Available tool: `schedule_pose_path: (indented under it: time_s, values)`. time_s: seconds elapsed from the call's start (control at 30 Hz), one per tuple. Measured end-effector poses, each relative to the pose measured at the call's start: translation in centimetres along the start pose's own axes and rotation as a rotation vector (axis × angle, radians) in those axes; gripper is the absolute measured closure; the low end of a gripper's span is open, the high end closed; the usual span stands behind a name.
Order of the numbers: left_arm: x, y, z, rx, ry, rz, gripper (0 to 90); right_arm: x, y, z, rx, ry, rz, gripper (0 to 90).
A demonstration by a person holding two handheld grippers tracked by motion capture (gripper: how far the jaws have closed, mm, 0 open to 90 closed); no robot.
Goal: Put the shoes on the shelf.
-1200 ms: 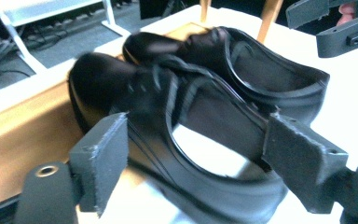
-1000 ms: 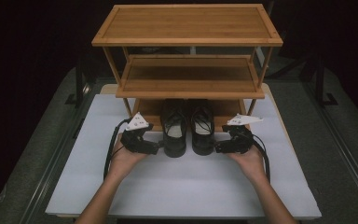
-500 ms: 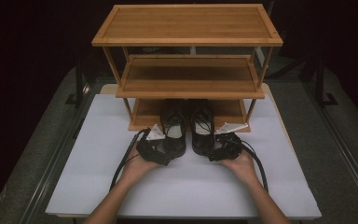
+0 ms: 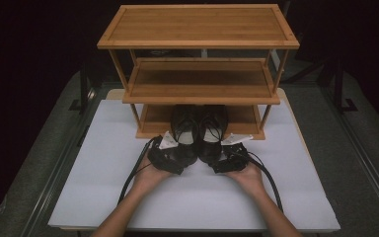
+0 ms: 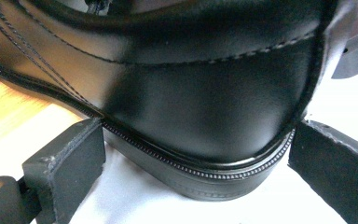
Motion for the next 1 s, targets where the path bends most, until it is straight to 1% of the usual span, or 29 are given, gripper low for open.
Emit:
schedule_pose_path:
  time_s: [0.07, 0.1, 0.17, 0.2, 0.23, 0.3, 0.4, 0.43, 0.5, 0.53, 0.57, 0.63, 0.93, 1.0]
  values:
    - [0.0, 0.0, 0.1, -0.002, -0.003, 0.002, 4.0, 0.0, 0.0, 0.0, 0.003, 0.003, -0.003, 12.3]
    - [0.0, 0.0, 0.3, 0.008, -0.021, 0.006, 4.0, -0.1, 0.0, 0.0, 0.004, 0.005, -0.003, 12.4]
    - [-0.1, -0.3, 0.6, 0.031, -0.028, 0.009, 4.0, -0.1, -0.1, 0.2, 0.004, 0.011, -0.003, 12.5]
    - [-0.1, -0.4, 0.7, 0.041, -0.027, 0.013, 5.8, -0.1, -0.1, 0.3, 0.003, 0.016, 0.0, 12.6]
    - [-0.1, -0.4, 0.9, 0.041, -0.033, 0.013, 5.9, -0.2, -0.2, 0.4, 0.002, 0.015, -0.002, 12.6]
    - [-0.2, -0.4, 0.9, 0.039, -0.039, 0.008, 5.8, -0.3, -0.2, 0.5, 0.0, 0.016, -0.003, 12.6]
    - [-0.4, -0.5, 1.0, 0.049, -0.048, 0.0, 5.8, -0.4, -0.4, 0.8, 0.003, 0.01, -0.007, 12.6]
    - [-0.5, -0.6, 1.2, 0.06, -0.057, 0.0, 5.8, -0.4, -0.5, 0.9, 0.007, 0.009, -0.005, 12.6]
    - [-0.9, -0.9, 1.6, 0.08, -0.069, -0.004, 5.7, -0.3, -0.7, 1.3, 0.017, 0.022, 0.01, 12.6]
    - [-1.0, -0.9, 1.7, 0.084, -0.072, -0.007, 5.7, -0.2, -0.9, 1.5, 0.025, 0.037, 0.023, 12.6]
    - [-1.1, -0.9, 1.9, 0.085, -0.076, -0.011, 5.7, -0.1, -1.0, 1.7, 0.026, 0.037, 0.026, 12.6]
    - [-1.4, -0.7, 2.1, 0.087, -0.079, -0.01, 5.5, 0.2, -1.0, 2.1, 0.022, 0.037, 0.028, 12.6]
    - [-3.1, 0.3, 3.4, 0.079, -0.08, -0.007, 4.9, 1.5, -0.4, 3.5, 0.034, 0.075, 0.039, 12.3]
    - [-3.6, 0.6, 3.6, 0.079, -0.081, -0.004, 4.9, 1.9, -0.1, 3.9, 0.037, 0.082, 0.039, 12.3]
Point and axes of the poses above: each handheld gripper's, and its own axes: y roughly forward along the jaws, z roughly out of its top, x roughly to its right, the point moved 4 cm from there along y, roughly forward along the jaws, and after that the axes turned 11 degrees about y, right-handed, at the moved point
